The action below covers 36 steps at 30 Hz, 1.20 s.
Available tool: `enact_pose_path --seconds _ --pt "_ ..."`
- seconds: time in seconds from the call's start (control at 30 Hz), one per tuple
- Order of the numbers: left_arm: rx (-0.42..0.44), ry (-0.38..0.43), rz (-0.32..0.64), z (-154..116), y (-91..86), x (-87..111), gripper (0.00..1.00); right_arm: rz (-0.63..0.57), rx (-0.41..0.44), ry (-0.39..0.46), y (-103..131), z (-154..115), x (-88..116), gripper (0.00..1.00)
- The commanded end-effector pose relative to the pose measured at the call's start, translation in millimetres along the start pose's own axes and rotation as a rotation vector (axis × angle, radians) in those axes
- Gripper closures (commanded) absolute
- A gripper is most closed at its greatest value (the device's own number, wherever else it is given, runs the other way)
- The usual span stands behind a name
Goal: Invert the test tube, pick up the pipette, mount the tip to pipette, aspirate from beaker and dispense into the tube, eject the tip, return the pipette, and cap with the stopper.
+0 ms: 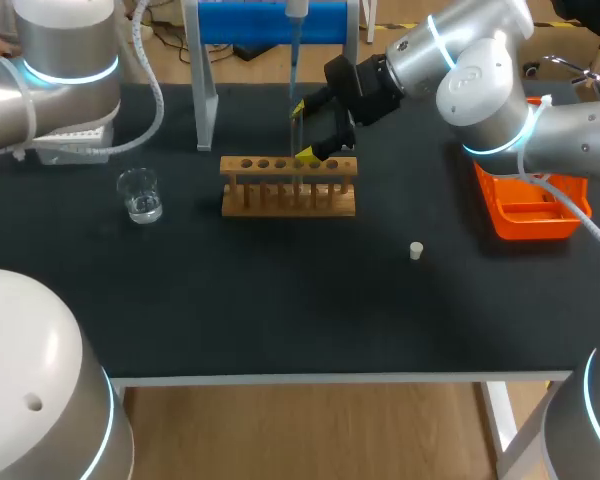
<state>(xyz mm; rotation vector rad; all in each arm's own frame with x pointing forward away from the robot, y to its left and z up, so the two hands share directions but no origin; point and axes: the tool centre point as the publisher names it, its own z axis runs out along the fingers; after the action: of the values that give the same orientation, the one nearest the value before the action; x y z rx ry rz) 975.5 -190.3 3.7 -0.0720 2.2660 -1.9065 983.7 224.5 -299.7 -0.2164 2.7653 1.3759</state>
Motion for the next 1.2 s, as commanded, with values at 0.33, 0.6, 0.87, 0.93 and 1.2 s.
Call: enact_pose_path --seconds 0.33,0.6,0.87,0.93,1.2 --pt "-0.096 -0.067 0.048 -65 -7.6 76.4 1.0 0.0 0.003 0.001 0 -1 0 0.0" --pt "-0.079 -0.075 0.054 -80 30.4 129.8 1.0 0.0 0.003 0.001 0 -1 0 0.0" --pt "-0.041 -0.061 0.084 -64 63.4 157.8 1.0 0.0 0.003 0.001 0 -1 0 0.0" --pt "-0.025 -0.058 0.092 -59 71.6 162.2 1.0 0.0 0.003 0.001 0 -1 0 0.0" --pt "0.04 0.002 0.089 -38 102.4 174.9 1.0 0.0 0.003 0.001 0 -1 0 0.0"
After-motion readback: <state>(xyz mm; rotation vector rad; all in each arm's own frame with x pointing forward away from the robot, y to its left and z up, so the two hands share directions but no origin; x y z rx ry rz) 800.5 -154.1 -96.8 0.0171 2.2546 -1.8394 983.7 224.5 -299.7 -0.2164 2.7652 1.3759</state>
